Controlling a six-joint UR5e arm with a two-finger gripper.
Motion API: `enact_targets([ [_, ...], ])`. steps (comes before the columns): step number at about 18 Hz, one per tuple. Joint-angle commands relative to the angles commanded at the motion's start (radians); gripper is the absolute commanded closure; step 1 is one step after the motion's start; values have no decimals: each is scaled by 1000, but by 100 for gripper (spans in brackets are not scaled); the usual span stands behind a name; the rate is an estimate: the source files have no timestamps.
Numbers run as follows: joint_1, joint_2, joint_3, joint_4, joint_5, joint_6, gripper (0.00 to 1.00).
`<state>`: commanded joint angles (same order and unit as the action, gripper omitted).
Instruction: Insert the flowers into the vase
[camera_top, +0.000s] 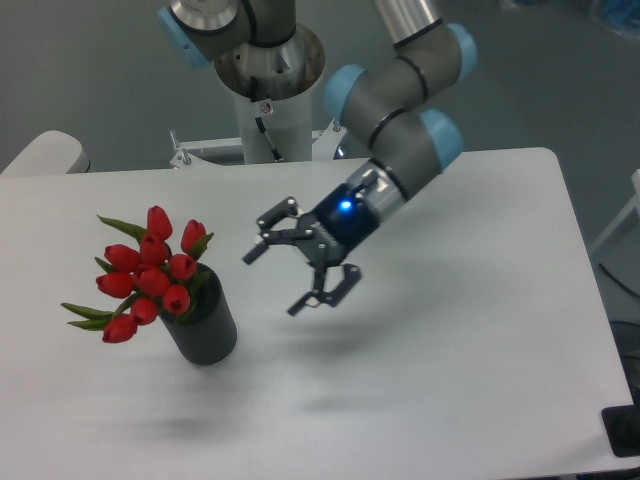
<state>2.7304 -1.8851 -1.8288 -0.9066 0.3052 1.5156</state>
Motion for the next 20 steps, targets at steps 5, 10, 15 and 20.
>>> enact_targets([
  [5, 41, -86, 121, 3, 99, 0, 0],
  [10, 91, -183, 241, -3, 225, -3, 0],
  [15, 58, -206, 307, -12, 503, -40, 0],
  [20, -20, -241, 365, -43, 780, -37, 0],
])
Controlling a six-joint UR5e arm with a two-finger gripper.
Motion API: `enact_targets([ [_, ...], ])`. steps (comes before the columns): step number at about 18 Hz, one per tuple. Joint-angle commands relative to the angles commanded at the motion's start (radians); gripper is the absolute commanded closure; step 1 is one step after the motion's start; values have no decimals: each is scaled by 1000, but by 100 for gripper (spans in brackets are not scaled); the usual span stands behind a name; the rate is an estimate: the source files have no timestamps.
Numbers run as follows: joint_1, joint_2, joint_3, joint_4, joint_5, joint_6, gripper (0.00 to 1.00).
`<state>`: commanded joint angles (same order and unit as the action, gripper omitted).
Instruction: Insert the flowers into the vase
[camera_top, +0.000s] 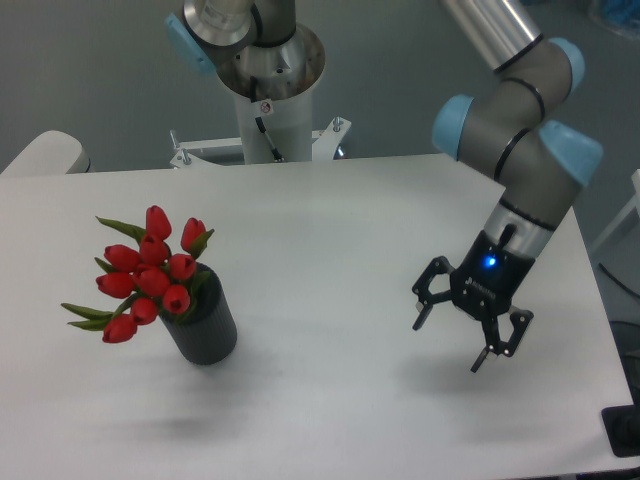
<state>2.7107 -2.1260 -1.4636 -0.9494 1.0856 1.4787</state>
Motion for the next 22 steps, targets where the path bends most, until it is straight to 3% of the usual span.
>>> enact_targets([
  [3, -5, -23, 60, -61, 51, 0, 0],
  [6, -15, -34, 84, -83, 101, 8, 0],
  [13, -121, -98, 181, -155, 404, 15, 0],
  [22, -131, -123, 192, -160, 436, 71, 0],
])
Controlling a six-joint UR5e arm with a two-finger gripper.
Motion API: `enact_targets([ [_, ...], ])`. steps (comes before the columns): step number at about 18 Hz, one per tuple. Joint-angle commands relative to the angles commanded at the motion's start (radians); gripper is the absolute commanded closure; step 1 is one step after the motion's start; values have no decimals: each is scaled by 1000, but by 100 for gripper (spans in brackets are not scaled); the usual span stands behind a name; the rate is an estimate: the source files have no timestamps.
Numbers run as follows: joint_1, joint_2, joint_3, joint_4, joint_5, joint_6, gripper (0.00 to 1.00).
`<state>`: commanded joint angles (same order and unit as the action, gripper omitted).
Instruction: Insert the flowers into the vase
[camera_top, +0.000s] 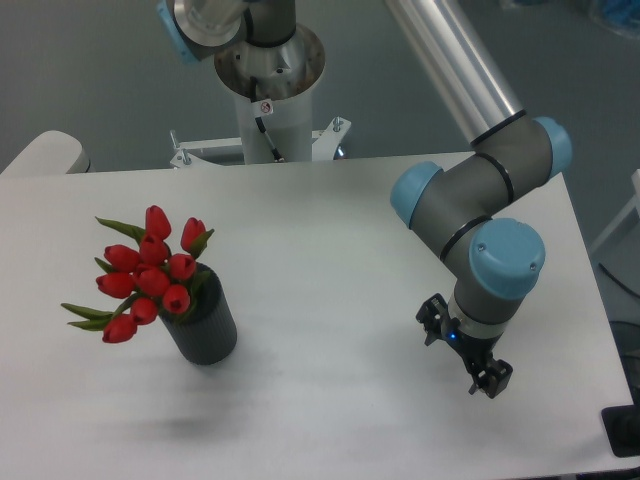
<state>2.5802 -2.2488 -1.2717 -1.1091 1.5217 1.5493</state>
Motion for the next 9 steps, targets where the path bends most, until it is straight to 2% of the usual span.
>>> enact_targets([
  [9, 0, 0, -12, 9, 0, 5, 0],
])
